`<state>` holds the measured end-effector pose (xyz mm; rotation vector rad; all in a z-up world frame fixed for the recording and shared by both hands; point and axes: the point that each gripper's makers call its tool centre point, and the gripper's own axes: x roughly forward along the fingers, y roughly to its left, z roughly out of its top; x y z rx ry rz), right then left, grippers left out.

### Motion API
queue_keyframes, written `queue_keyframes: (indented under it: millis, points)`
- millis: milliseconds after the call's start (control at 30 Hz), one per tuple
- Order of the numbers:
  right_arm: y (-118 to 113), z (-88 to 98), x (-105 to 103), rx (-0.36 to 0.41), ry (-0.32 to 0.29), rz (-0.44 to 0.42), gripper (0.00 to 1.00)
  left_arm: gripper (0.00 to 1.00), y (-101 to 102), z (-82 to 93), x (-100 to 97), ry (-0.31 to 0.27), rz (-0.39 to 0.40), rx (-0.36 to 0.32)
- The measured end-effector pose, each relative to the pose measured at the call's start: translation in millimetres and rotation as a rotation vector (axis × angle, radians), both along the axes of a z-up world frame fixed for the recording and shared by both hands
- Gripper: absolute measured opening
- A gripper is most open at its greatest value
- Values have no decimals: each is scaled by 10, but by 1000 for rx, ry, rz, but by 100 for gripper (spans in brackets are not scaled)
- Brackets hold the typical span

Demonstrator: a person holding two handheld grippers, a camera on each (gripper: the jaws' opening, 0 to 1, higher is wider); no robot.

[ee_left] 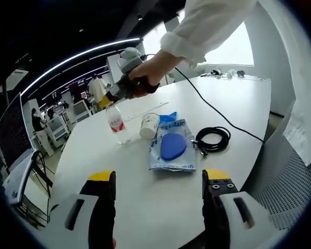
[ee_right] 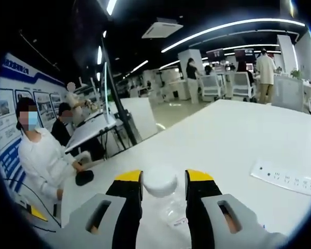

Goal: Arrange the tabletop items into an orderly group along one side of the table until the central work area is clear of visible clutter.

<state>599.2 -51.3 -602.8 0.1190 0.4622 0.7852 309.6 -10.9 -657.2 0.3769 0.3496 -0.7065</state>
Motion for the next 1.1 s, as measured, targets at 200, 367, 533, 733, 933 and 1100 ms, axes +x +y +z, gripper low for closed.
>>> queue_keyframes:
  millis: [200, 367, 533, 733, 933, 1100]
  points:
    - [-95, 122, -24, 19, 22, -29, 54, 71, -9, 21, -1, -3, -1, -13]
    - [-198, 230, -145, 25, 9, -33, 60, 71, -13, 19, -10, -3, -4, -12]
    - [-292, 296, -314, 30, 7, -34, 60, 73, -2, 51, 3, -8, 9, -36]
    - [-449, 398, -509, 36, 0, -49, 60, 74, 21, 42, 14, -2, 24, -42]
    - [-688, 527, -694, 35, -25, -79, 59, 74, 58, 46, 33, -3, 46, -35]
    - [-870, 580, -822, 39, -34, -126, 58, 72, 64, 18, 29, 3, 47, -15]
